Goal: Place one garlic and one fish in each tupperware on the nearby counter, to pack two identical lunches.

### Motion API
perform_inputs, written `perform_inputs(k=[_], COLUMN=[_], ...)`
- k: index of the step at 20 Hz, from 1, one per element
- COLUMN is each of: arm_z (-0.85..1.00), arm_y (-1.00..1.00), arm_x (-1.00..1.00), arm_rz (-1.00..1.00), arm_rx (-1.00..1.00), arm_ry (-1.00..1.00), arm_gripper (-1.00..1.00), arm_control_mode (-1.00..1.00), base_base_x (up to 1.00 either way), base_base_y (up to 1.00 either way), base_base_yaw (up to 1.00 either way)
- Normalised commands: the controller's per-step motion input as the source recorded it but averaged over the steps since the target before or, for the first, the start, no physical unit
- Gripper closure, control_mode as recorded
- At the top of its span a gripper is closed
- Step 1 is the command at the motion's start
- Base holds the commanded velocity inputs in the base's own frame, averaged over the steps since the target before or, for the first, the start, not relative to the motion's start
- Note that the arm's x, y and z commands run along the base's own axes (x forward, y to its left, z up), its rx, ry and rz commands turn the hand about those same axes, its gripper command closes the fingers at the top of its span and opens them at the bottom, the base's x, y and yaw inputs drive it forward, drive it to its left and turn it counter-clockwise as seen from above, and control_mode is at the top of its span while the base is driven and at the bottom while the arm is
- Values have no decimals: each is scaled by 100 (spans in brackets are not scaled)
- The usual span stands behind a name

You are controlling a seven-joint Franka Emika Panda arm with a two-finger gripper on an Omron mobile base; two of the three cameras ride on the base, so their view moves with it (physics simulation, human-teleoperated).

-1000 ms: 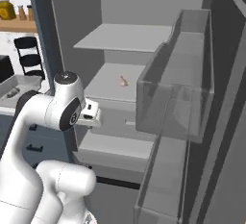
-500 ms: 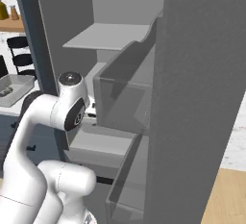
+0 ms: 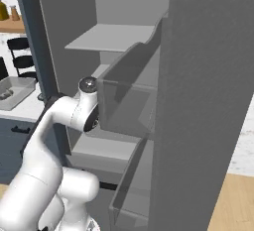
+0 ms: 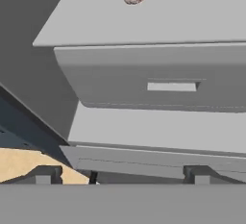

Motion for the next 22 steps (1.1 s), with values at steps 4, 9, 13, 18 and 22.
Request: perform_inputs(k=[4, 9, 13, 18, 22], arm_z=[23, 15, 0, 0, -6], arm_y=[0, 0, 0, 0, 1], arm_x=[93, 88, 78, 41, 37], arm_rz=[0, 0, 1, 5, 8], arm_rx=[1, -1, 0, 0, -1], arm_ry=[0, 0, 0, -7, -8], arm_gripper=[-100, -100, -100, -100, -100], arm_control_mode=[-100, -100, -100, -100, -100], base_base_x=[0, 0, 0, 0, 0], base_base_y=[0, 0, 0, 0, 0], base_base_yaw=[0, 0, 0, 0, 0])
